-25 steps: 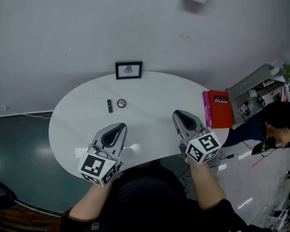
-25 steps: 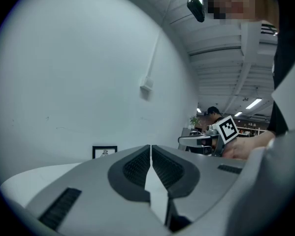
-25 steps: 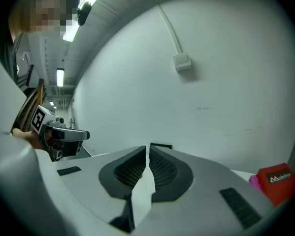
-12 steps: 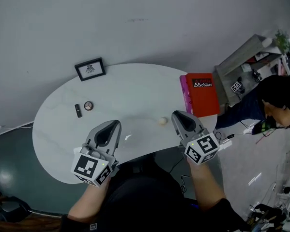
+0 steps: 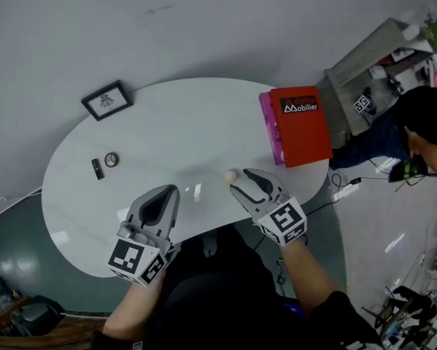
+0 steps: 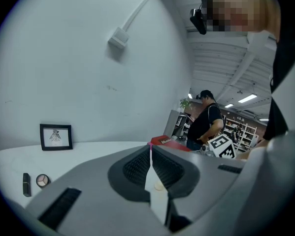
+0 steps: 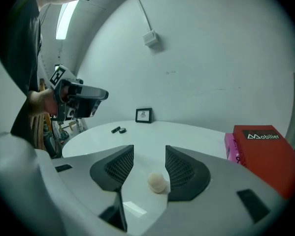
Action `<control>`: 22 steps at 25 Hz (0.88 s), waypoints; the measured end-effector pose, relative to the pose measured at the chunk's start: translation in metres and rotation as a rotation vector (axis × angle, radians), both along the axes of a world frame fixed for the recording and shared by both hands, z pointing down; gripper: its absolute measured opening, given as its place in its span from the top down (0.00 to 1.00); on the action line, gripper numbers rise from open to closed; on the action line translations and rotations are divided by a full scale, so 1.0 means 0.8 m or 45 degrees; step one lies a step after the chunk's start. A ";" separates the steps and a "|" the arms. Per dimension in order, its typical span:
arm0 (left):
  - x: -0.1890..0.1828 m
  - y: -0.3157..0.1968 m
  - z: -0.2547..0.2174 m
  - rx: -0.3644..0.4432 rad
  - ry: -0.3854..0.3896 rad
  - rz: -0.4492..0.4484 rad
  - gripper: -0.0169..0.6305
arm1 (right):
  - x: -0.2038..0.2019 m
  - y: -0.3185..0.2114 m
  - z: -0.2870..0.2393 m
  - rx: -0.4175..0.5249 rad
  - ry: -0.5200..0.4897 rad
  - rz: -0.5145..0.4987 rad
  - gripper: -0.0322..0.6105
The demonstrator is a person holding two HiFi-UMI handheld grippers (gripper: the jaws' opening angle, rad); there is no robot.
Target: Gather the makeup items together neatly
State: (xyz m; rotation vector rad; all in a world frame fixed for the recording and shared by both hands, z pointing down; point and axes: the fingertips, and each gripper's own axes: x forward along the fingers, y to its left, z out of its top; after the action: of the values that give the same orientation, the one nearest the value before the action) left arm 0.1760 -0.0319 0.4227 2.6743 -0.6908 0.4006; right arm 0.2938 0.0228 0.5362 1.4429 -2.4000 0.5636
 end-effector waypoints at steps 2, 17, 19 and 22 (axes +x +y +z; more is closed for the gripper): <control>0.003 0.003 0.009 -0.017 -0.016 0.002 0.94 | -0.003 0.000 0.020 -0.021 0.027 -0.018 0.67; -0.032 0.007 0.011 -0.037 -0.027 -0.060 0.94 | -0.008 -0.010 0.110 -0.217 0.077 0.040 0.67; -0.043 0.008 0.010 -0.034 -0.028 -0.069 0.94 | -0.008 -0.012 0.115 -0.223 0.090 0.056 0.67; -0.059 0.006 0.005 -0.024 -0.020 -0.083 0.94 | -0.007 -0.016 0.116 -0.222 0.106 0.087 0.71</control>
State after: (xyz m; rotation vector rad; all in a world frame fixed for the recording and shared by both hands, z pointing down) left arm 0.1285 -0.0272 0.4270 2.6260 -0.7731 0.4092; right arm 0.2882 0.0104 0.6291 1.4480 -2.1861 0.6959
